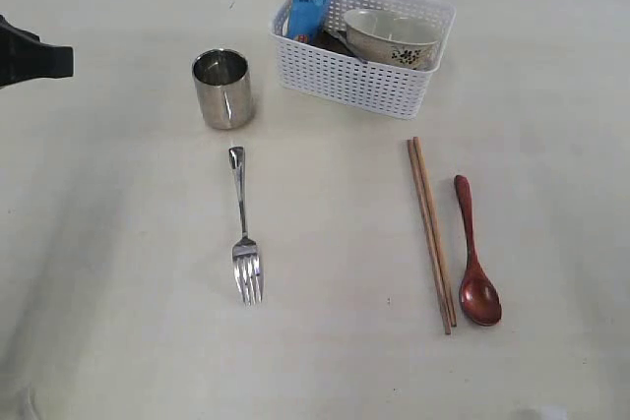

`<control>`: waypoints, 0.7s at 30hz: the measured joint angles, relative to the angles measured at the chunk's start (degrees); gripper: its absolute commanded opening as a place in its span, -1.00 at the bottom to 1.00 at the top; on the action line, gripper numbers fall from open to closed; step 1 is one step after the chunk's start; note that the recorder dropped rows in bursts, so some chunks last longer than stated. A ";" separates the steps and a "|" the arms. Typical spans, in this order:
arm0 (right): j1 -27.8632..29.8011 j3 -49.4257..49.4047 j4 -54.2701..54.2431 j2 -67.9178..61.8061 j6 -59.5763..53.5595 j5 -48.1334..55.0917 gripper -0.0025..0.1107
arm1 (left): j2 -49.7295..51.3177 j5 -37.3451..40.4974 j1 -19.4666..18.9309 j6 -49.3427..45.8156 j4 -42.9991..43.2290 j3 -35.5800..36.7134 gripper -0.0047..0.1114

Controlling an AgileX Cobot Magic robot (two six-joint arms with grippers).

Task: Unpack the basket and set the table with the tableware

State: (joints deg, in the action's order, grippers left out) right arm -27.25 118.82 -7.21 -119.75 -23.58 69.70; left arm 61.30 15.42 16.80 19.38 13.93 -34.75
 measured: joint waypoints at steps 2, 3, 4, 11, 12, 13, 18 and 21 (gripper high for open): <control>3.98 -2.28 -4.39 0.28 -5.10 0.24 -0.30 | 0.00 0.00 0.00 0.00 0.00 0.00 -0.91; 5.82 -3.06 -6.63 0.14 -7.20 0.24 -0.30 | 0.00 0.00 0.00 0.00 0.00 0.00 -0.91; 7.15 -3.44 -8.29 0.04 -8.68 0.32 -0.30 | 0.00 0.00 0.00 0.00 0.00 0.00 -0.91; 12.06 -3.82 -17.01 -3.83 -16.03 0.32 -0.30 | 0.00 0.00 0.00 0.00 0.00 0.00 -0.91; 12.06 -3.82 -17.64 -4.34 -16.28 0.32 -0.30 | 0.00 0.00 0.00 0.00 0.00 0.00 -0.91; 11.91 -3.82 -18.01 -4.83 -16.71 0.32 -0.30 | 0.00 0.00 0.00 0.00 0.00 0.00 -0.91; 9.18 -4.02 -17.44 -5.94 -18.78 0.32 -0.14 | 0.00 0.00 0.00 0.00 0.00 0.00 -0.91; 7.26 -4.02 -14.85 -5.94 -19.17 0.32 -0.11 | 0.00 0.00 0.00 0.00 0.00 0.00 -0.91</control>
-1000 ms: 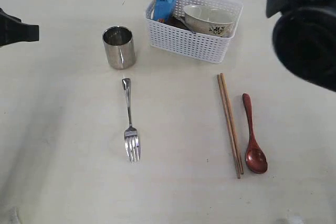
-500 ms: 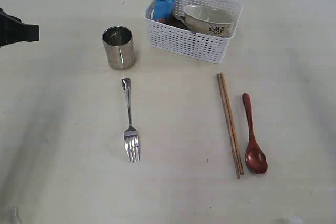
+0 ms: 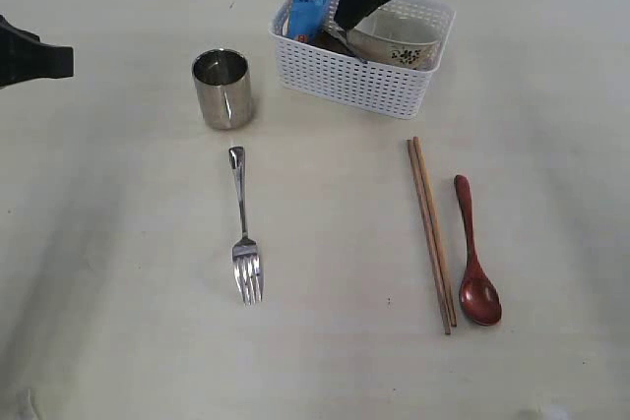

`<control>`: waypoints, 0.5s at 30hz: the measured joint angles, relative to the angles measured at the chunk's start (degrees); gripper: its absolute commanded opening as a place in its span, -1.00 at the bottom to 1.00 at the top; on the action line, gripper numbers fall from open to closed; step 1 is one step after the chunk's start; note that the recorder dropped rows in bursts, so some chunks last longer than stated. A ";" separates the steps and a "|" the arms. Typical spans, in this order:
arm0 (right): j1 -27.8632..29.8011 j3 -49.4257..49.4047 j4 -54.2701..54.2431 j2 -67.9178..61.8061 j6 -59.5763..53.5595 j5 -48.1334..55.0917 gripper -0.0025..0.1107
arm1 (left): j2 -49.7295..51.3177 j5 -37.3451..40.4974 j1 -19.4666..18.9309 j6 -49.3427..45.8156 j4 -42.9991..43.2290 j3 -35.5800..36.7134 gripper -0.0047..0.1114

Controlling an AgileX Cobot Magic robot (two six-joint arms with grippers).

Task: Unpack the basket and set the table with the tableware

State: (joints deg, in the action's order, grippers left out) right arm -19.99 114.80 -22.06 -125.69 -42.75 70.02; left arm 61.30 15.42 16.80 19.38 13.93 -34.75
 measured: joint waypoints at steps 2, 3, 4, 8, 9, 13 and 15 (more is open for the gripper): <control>-0.99 0.00 1.73 0.00 0.30 0.00 -0.11 | 0.00 0.00 0.00 0.00 0.00 0.00 -0.91; -1.27 0.00 2.11 0.00 0.51 0.00 -0.11 | 0.00 0.00 0.00 0.00 0.00 0.00 -0.91; -1.61 0.00 2.11 0.00 0.76 0.00 -0.11 | 0.00 0.00 0.00 0.00 0.00 0.00 -0.91; -2.72 0.00 1.88 -0.09 2.02 0.00 -0.19 | 0.00 0.00 0.00 0.00 0.00 0.00 -0.91; -3.04 0.00 1.88 -0.23 2.75 0.00 -0.24 | 0.00 0.00 0.00 0.00 0.00 0.00 -0.91; -3.75 0.00 1.33 -1.21 6.94 -2.66 -0.47 | 0.00 0.39 0.00 0.00 0.00 0.00 -0.91; -3.75 0.00 1.22 -1.90 8.24 -3.09 -0.49 | 0.00 0.62 0.00 0.00 0.00 0.00 -0.91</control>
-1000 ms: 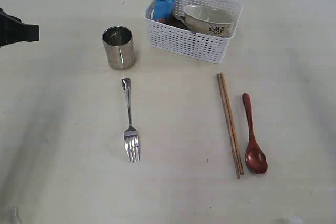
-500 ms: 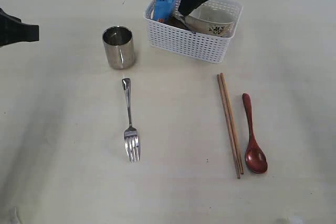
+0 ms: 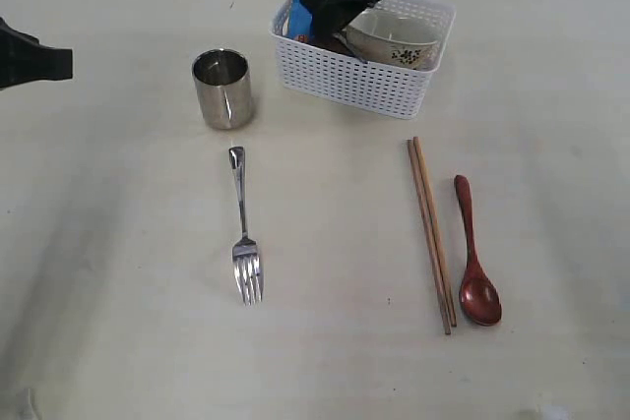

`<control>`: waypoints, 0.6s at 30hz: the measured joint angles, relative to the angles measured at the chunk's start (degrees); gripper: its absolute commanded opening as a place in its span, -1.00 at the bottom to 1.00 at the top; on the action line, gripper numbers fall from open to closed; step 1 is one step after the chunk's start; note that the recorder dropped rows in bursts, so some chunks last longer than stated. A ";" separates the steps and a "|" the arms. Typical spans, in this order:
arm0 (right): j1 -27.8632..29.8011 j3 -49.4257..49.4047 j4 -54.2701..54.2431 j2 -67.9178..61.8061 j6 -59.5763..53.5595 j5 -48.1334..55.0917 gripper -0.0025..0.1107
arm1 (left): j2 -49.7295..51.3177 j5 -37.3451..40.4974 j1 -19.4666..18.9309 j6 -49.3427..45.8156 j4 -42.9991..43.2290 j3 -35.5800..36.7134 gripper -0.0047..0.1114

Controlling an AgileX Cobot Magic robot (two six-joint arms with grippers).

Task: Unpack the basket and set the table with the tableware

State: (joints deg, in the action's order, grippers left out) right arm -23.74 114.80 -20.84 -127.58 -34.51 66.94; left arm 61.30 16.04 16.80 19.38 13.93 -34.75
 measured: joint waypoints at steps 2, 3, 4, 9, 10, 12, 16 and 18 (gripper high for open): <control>0.00 0.00 0.16 -0.84 1.24 0.01 -0.49 | 0.00 0.00 0.00 0.00 0.00 0.00 -0.91; 0.00 0.00 0.51 -1.29 1.67 -0.14 -0.49 | 0.00 0.15 0.00 0.00 0.00 0.00 -0.91; 0.00 0.00 0.76 -1.63 1.95 -0.33 -0.49 | 0.00 0.14 0.00 0.00 0.00 0.00 -0.91; 0.00 0.00 2.39 -2.20 4.83 -1.66 -0.49 | 0.00 0.14 0.00 0.00 0.00 0.00 -0.91; 0.00 0.00 3.03 -2.20 5.36 -1.90 -0.49 | 0.00 0.14 0.00 0.00 0.00 0.00 -0.91; 0.00 0.00 5.33 -2.20 7.27 -2.53 -0.48 | 0.00 0.14 0.00 0.00 0.00 0.00 -0.91; 0.00 0.00 8.54 -2.20 10.24 -3.00 -0.27 | 0.00 0.14 0.00 0.00 0.00 0.00 -0.91; 0.00 0.00 8.69 -2.20 10.79 -3.00 -0.19 | 0.00 0.14 0.00 0.00 0.00 0.00 -0.91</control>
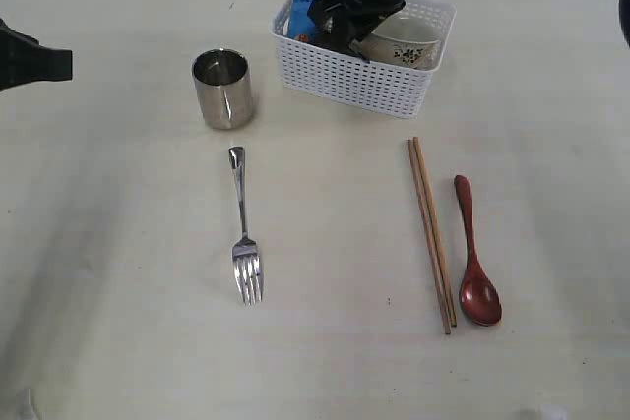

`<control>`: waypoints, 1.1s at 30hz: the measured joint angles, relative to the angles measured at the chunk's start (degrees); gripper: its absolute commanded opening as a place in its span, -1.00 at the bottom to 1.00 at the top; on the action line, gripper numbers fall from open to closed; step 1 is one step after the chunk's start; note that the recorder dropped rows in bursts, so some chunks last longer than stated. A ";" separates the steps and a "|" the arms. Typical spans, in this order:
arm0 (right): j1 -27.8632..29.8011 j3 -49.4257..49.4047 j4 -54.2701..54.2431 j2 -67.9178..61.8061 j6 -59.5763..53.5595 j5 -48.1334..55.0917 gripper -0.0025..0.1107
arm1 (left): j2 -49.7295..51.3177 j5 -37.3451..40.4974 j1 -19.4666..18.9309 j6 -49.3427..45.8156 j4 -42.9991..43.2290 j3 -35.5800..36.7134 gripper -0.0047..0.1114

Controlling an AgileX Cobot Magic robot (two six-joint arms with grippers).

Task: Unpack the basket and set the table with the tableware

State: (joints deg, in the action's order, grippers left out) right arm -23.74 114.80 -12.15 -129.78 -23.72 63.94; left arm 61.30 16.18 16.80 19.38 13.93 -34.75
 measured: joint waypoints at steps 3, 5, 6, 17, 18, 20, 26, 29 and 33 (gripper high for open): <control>0.00 0.00 0.00 0.00 0.68 -0.11 -0.18 | 0.00 0.00 0.00 0.00 0.00 0.00 -0.91; 0.00 0.00 0.00 -0.08 1.36 -0.46 -0.18 | 0.00 0.00 0.00 0.00 0.00 0.00 -0.91; 0.00 0.00 0.00 -0.13 1.64 -0.61 -0.18 | 0.00 0.00 0.00 0.00 0.00 0.00 -0.91; 0.00 0.00 -0.31 -1.46 9.24 -2.82 -0.18 | 0.00 0.00 0.00 0.00 0.00 0.00 -0.91; 0.00 0.00 -0.36 -1.46 10.70 -3.21 -0.18 | 0.00 0.00 0.00 0.00 0.00 0.00 -0.91; 0.00 0.00 -0.45 -1.60 13.87 -4.17 -0.18 | 0.00 0.00 0.00 0.00 0.00 0.00 -0.91; -0.19 0.19 3.68 -1.71 25.50 -5.21 -0.18 | 0.00 0.00 0.00 0.00 0.00 0.00 -0.91; -0.19 0.33 5.63 -1.71 28.05 -4.35 -0.18 | 0.00 0.00 0.00 0.00 0.00 0.00 -0.91; -0.19 1.00 6.56 -1.71 28.39 -3.60 -0.18 | 0.00 0.00 0.00 0.00 0.00 0.00 -0.91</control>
State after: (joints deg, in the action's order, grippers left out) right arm -23.93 115.80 -5.60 -131.49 4.67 60.34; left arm 61.30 16.18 16.80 19.38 13.93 -34.75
